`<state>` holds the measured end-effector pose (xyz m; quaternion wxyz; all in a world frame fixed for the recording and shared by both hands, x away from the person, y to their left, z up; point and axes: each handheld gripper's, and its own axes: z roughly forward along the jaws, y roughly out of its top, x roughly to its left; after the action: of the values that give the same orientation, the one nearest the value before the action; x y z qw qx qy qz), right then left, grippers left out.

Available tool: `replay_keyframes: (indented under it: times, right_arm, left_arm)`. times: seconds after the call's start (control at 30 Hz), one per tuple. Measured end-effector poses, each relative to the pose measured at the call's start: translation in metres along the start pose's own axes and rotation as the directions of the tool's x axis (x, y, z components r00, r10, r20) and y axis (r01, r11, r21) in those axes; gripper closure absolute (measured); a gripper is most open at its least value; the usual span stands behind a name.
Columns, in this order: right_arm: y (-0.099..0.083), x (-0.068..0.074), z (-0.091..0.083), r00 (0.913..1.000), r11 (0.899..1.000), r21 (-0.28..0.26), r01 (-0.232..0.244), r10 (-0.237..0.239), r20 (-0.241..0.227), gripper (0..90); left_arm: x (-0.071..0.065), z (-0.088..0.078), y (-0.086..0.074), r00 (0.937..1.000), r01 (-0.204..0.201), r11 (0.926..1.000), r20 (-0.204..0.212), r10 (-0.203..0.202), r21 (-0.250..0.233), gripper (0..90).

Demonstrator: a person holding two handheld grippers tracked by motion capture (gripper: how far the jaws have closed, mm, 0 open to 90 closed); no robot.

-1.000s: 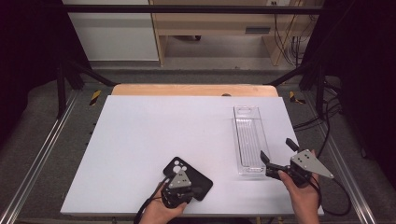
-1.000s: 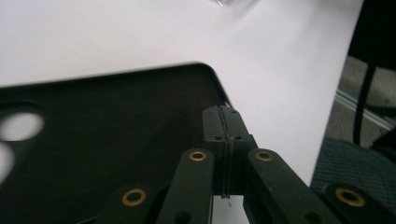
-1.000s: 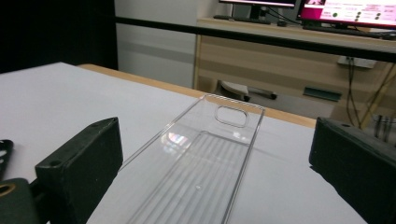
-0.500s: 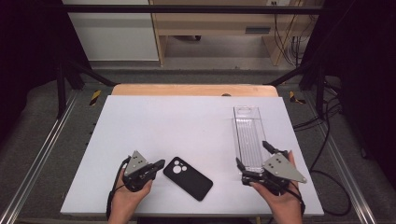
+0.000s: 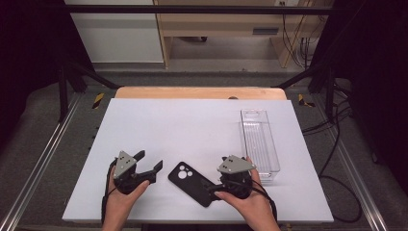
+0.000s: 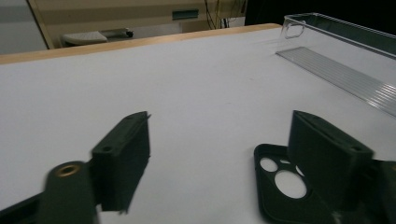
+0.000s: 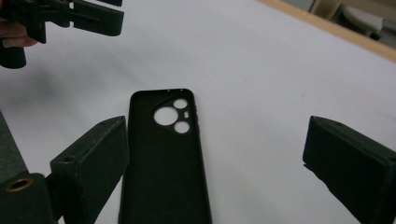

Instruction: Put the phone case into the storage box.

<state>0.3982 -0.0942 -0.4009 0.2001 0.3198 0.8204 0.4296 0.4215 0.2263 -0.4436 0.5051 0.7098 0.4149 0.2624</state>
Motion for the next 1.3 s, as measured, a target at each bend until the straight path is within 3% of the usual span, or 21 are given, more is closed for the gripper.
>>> replay_keyframes:
  times: [0.07, 0.17, 0.3, 0.43, 0.5, 0.57, 0.67, 0.97, 1.13, 1.3]
  right_arm:
    - [0.000, 0.000, 0.004, 0.9998, 1.000, 0.020, -0.014, 0.014, -0.017, 6.8]
    - [-0.002, 0.005, 0.022, 0.9974, 0.994, 0.109, -0.027, 0.034, -0.064, 6.6]
    - [-0.007, 0.008, 0.034, 0.9947, 0.985, 0.169, -0.040, 0.055, -0.087, 6.5]
    - [-0.010, 0.010, 0.041, 0.9934, 0.978, 0.207, -0.036, 0.058, -0.099, 6.4]
    - [-0.015, 0.013, 0.050, 0.9910, 0.967, 0.254, -0.029, 0.061, -0.119, 6.5]
    - [-0.016, 0.014, 0.053, 0.9907, 0.965, 0.262, -0.024, 0.058, -0.123, 6.6]
    - [-0.020, 0.016, 0.062, 0.9891, 0.953, 0.304, -0.012, 0.055, -0.136, 6.6]
    - [-0.026, 0.026, 0.072, 0.9893, 0.942, 0.336, 0.020, 0.030, -0.143, 5.3]
    - [-0.027, 0.030, 0.075, 0.9897, 0.941, 0.336, 0.034, 0.016, -0.142, 7.0]
    - [-0.026, 0.031, 0.073, 0.9915, 0.948, 0.313, 0.055, -0.015, -0.130, 7.2]
  left_arm:
    - [0.003, 0.000, -0.001, 0.9999, 0.013, 0.9999, -0.001, -0.013, 0.000, 11.4]
    - [0.008, -0.001, -0.003, 0.9994, 0.035, 0.9993, -0.001, -0.035, -0.010, 4.7]
    - [0.013, -0.001, -0.006, 0.9974, 0.072, 0.9973, 0.002, -0.072, -0.014, 4.4]
    - [0.012, 0.000, -0.006, 0.9976, 0.069, 0.9976, 0.002, -0.069, -0.007, 4.4]
    - [0.010, 0.001, -0.006, 0.9980, 0.063, 0.9980, 0.007, -0.063, -0.009, 4.3]
    - [0.009, 0.001, -0.005, 0.9983, 0.058, 0.9983, 0.010, -0.058, -0.008, 4.2]
    - [0.008, 0.002, -0.006, 0.9980, 0.063, 0.9980, 0.010, -0.063, -0.006, 4.0]
    - [0.005, 0.004, -0.006, 0.9980, 0.058, 0.9983, 0.025, -0.058, 0.001, 4.0]
    - [0.003, 0.005, -0.006, 0.9980, 0.055, 0.9985, 0.031, -0.055, 0.004, 4.0]
    - [0.003, 0.006, -0.006, 0.9980, 0.054, 0.9985, 0.032, -0.054, 0.003, 4.0]
